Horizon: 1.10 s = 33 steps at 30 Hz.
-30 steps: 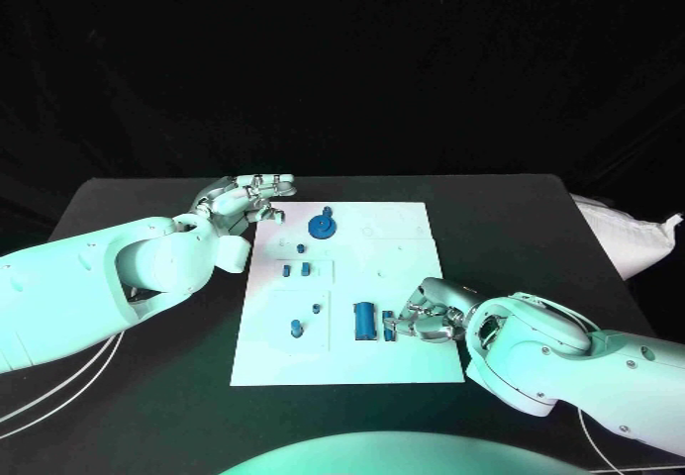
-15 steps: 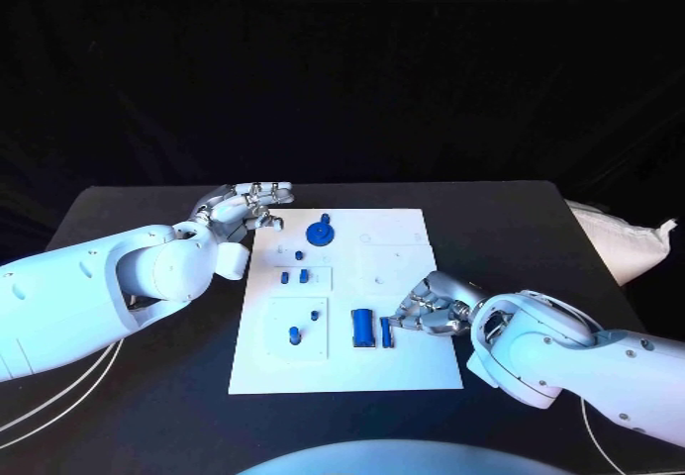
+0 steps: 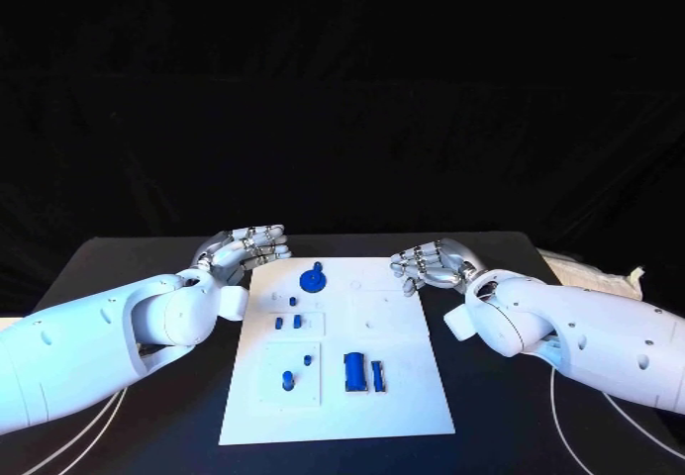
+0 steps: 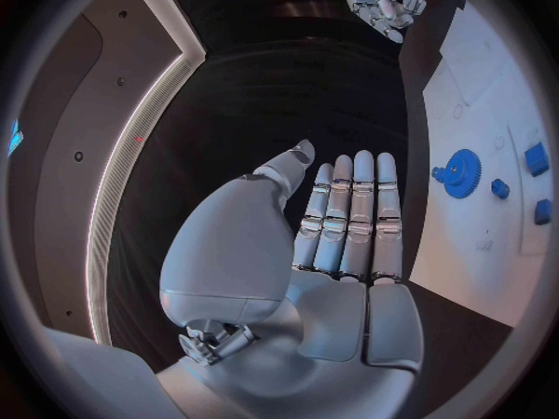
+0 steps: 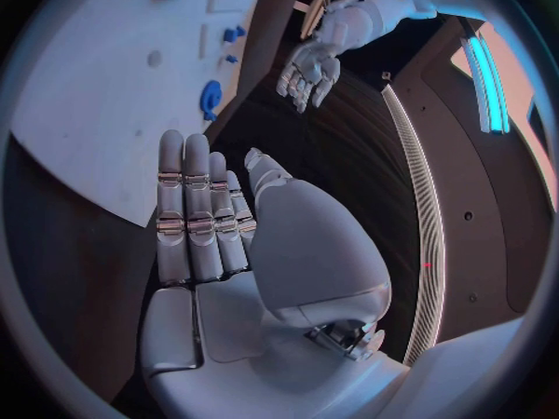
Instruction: Assemble the parts on the task board
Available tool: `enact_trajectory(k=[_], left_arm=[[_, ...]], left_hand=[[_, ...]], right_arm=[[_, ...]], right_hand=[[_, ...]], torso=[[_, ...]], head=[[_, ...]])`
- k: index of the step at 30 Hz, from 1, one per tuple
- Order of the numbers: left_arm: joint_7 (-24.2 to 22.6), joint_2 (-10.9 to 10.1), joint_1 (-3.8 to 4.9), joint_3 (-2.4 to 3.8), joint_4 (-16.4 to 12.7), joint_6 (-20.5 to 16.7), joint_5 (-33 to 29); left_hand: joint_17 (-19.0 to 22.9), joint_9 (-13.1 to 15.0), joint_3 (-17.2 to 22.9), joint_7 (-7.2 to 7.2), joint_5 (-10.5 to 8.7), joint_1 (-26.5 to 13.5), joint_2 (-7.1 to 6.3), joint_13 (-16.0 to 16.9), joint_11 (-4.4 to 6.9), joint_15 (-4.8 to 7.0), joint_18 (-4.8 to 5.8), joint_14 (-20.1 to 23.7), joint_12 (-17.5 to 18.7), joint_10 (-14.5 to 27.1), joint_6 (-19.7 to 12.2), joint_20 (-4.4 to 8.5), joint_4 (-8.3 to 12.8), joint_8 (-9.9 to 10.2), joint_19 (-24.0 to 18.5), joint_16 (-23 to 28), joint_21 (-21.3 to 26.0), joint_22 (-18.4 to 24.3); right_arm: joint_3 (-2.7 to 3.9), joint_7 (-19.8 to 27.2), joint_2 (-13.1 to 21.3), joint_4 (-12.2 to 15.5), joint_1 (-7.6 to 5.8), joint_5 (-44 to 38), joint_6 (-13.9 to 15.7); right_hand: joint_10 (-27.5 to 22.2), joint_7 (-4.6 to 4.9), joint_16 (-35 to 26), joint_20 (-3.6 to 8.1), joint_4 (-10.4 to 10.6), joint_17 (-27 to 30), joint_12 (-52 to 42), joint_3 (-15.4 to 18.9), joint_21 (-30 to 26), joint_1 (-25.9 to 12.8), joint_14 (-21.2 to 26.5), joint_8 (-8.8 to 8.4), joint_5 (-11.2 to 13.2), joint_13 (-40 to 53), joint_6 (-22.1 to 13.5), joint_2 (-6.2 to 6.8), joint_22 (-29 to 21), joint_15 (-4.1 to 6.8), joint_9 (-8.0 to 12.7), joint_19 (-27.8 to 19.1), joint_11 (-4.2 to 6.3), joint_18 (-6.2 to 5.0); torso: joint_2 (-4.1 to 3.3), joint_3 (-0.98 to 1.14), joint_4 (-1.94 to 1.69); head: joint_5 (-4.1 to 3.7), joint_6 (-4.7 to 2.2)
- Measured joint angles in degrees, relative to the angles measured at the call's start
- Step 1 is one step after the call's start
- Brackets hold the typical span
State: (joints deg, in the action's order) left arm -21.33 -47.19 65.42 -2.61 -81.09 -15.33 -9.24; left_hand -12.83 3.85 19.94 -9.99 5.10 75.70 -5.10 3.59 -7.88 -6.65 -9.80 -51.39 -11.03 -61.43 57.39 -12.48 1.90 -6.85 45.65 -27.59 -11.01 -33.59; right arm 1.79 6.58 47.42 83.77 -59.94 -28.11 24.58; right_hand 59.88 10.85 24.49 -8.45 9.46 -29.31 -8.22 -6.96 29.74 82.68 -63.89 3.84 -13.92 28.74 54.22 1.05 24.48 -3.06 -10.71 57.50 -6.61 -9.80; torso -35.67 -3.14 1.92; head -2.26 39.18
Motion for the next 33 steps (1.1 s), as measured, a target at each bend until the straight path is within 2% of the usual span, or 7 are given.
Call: enact_trajectory(k=[5,9,14,18,25,28,33], left_arm=[[-2.1,2.0,-0.70,0.07,2.1,-0.9,-0.5],[-3.4,3.4,-1.02,0.10,3.7,-2.3,-0.9],[-3.5,3.5,-1.10,0.09,3.7,-2.8,-0.9],[-3.5,3.4,-1.66,0.26,2.6,-3.7,-0.7],[-4.0,2.9,-2.93,1.36,-1.9,-9.1,1.0],[-4.5,2.8,-3.84,1.77,-4.3,-13.1,2.5],[-5.3,2.6,-4.70,2.23,-6.9,-18.8,4.5]], left_hand=[[5.1,-0.1,-1.1,0.62,0.00,0.4,0.06,0.0,-1.35,-1.61,0.00,-1.0,4.3,0.9,-0.6,-2.18,-0.4,2.1,-1.5,10.0,4.7,6.2],[7.0,-0.1,-2.9,0.84,0.00,0.8,0.51,0.0,-1.86,-1.93,0.00,-1.8,6.2,1.4,-0.4,-2.69,-0.4,2.8,-1.6,14.1,6.4,9.3],[9.4,-1.6,-5.4,2.11,-2.01,-8.7,2.46,-1.5,-0.88,-0.86,0.00,4.8,8.4,9.4,-7.8,-1.03,-1.0,4.6,-7.4,16.4,8.4,13.0],[11.1,-2.8,-7.7,3.42,-3.62,-19.7,3.81,-2.6,0.53,0.36,1.46,12.4,9.7,17.9,-16.0,1.23,-1.5,5.8,-13.7,18.3,9.7,16.3],[12.3,-3.5,-10.8,6.22,-4.49,-33.5,4.69,-3.3,2.38,3.40,2.67,22.1,10.4,28.6,-26.2,4.02,-1.8,6.2,-21.6,20.6,10.4,20.6],[12.5,-3.6,-11.8,7.68,-4.49,-38.5,4.86,-3.4,4.19,4.69,3.55,25.5,10.6,32.5,-29.9,5.00,-1.8,6.5,-24.4,21.4,10.6,22.1],[12.6,-3.7,-13.2,8.91,-4.72,-44.9,5.00,-3.4,6.10,5.72,4.44,29.9,10.7,37.5,-34.6,6.32,-1.9,6.5,-28.1,23.2,10.6,24.1]], right_arm=[[0.33,7.0,-4.3,-7.2,-0.14,10.0,-1.4],[0.44,10.6,-6.4,-11.0,0.03,14.5,-3.1],[0.41,11.1,-6.4,-11.0,0.01,15.1,-3.1],[0.09,11.1,-5.9,-9.3,0.03,15.6,-2.1],[-0.82,13.5,-4.5,-2.0,-0.08,18.5,3.5],[-1.25,15.4,-3.8,1.4,-0.14,20.7,7.2],[-1.64,18.1,-3.1,4.6,-0.17,23.6,12.2]], right_hand=[[-0.1,-0.05,-13.1,-2.97,-2.1,10.6,4.3,-3.4,-11.5,0.9,3.5,0.00,1.8,-12.1,-1.0,0.72,-8.4,-2.97,2.9,-1.8,-1.72,0.02],[-0.5,0.23,-17.7,-4.00,-3.7,15.5,4.4,-3.8,-16.1,0.1,3.4,0.00,2.4,-17.5,-1.3,1.51,-12.1,-3.90,4.5,-0.8,-2.16,0.02],[-8.3,-1.01,-20.7,-2.50,-6.6,18.9,6.1,-2.2,-19.3,-11.7,10.6,-1.78,4.2,-20.6,-8.3,0.29,-15.0,-3.12,6.8,-7.5,-1.13,0.05],[-16.7,-2.59,-22.6,-0.72,-8.1,20.6,7.1,-0.7,-21.0,-23.2,19.3,-2.77,5.8,-21.9,-15.8,-0.40,-16.5,-1.47,8.8,-15.6,0.14,1.43],[-27.4,-4.66,-23.7,1.56,-9.1,22.8,7.6,1.0,-23.2,-38.0,30.3,-3.43,7.8,-24.4,-25.3,-0.85,-18.5,1.58,10.1,-26.0,2.87,3.20],[-31.1,-5.42,-24.0,2.35,-9.2,23.5,7.8,2.1,-23.9,-43.1,34.2,-3.44,8.5,-26.0,-28.6,-0.93,-19.6,2.15,10.3,-29.6,4.29,3.20],[-36.1,-8.04,-24.0,4.28,-9.3,25.8,7.8,4.6,-26.2,-49.9,39.3,-3.44,11.2,-27.5,-33.0,-1.02,-22.1,2.65,10.5,-34.4,5.59,4.95]], torso=[[1.02,-0.21,-0.07],[1.63,-0.32,-0.32],[1.79,-0.28,-0.42],[2.26,0.37,-0.70],[3.84,2.33,-1.55],[4.19,2.76,-1.75],[4.38,3.00,-1.86]], head=[[-0.20,-1.86],[-0.32,-2.82],[-0.23,-3.03],[0.43,-3.44],[2.00,-4.57],[2.19,-4.74],[2.25,-4.79]])
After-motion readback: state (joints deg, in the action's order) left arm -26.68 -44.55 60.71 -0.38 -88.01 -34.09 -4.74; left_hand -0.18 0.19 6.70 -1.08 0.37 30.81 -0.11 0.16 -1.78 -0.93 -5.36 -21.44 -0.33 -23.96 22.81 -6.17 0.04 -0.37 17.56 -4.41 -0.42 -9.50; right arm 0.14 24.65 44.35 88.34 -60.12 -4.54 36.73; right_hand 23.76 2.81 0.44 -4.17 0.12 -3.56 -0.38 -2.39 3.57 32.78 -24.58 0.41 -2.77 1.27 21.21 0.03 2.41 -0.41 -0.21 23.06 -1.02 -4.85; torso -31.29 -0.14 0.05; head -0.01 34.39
